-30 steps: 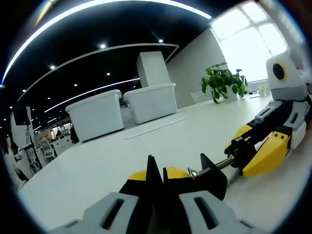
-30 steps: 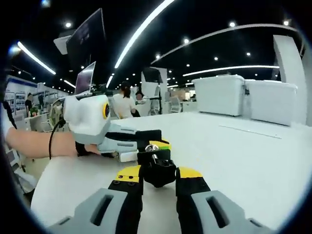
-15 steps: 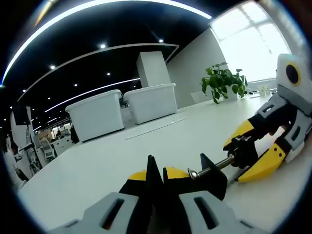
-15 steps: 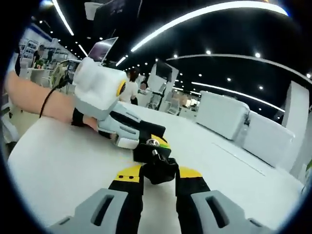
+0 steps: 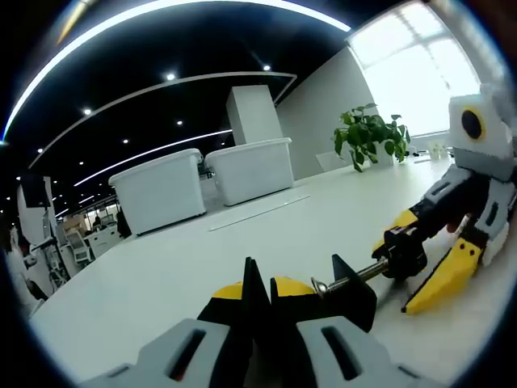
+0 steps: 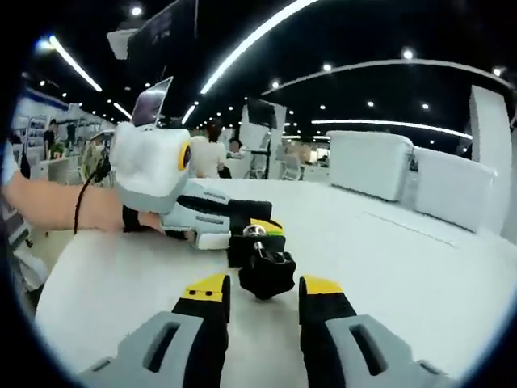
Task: Clamp the fixed fixture on the desktop, loosen the retaining clip, secure it to the edge of the desk, and tighten the retaining clip.
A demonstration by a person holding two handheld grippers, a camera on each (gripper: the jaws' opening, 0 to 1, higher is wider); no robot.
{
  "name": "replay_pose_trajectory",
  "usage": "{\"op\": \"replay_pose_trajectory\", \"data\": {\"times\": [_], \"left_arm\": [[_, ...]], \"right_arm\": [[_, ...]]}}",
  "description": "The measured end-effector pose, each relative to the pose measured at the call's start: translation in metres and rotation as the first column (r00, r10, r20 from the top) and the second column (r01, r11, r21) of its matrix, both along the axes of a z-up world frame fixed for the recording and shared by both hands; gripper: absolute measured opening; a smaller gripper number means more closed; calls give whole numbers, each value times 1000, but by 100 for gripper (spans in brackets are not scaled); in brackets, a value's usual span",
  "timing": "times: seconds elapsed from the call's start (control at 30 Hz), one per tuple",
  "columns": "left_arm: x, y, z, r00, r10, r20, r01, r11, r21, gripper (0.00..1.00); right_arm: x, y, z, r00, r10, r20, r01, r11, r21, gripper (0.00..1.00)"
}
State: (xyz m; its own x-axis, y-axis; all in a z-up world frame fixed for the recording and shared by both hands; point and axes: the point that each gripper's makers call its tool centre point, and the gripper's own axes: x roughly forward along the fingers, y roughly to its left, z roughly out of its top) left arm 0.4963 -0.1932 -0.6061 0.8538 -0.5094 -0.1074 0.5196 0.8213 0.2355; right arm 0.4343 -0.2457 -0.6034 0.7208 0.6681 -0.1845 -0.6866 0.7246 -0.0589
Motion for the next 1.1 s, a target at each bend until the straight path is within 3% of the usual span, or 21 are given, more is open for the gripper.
{"op": "replay_pose_trajectory", "data": {"times": [0.1, 0.33, 0.4, 0.77, 1.03, 1.1], "left_arm": [[0, 0, 0, 1000, 0, 0, 0, 1000, 0, 9], [0, 0, 0, 1000, 0, -1, 0, 1000, -1, 9], [0, 0, 0, 1000, 0, 0, 0, 1000, -1, 9], [1, -1, 0, 1000, -2, 0, 2, 1000, 0, 9], [1, -1, 0, 1000, -2, 0, 2, 1000, 0, 9], [2, -1, 0, 1000, -1, 0, 1, 1000, 0, 9]], "right_arm": [[-2, -3, 14, 999, 7, -34, -2, 992, 127, 40], [5, -13, 18, 996, -19, -91, 39, 975, 219, 37], [5, -12, 17, 990, -20, -136, 55, 966, 254, 36], [9, -5, 8, 971, 3, -241, 70, 952, 297, 26], [12, -3, 7, 967, 13, -254, 68, 950, 306, 25], [12, -2, 7, 973, 10, -229, 58, 956, 288, 25]]}}
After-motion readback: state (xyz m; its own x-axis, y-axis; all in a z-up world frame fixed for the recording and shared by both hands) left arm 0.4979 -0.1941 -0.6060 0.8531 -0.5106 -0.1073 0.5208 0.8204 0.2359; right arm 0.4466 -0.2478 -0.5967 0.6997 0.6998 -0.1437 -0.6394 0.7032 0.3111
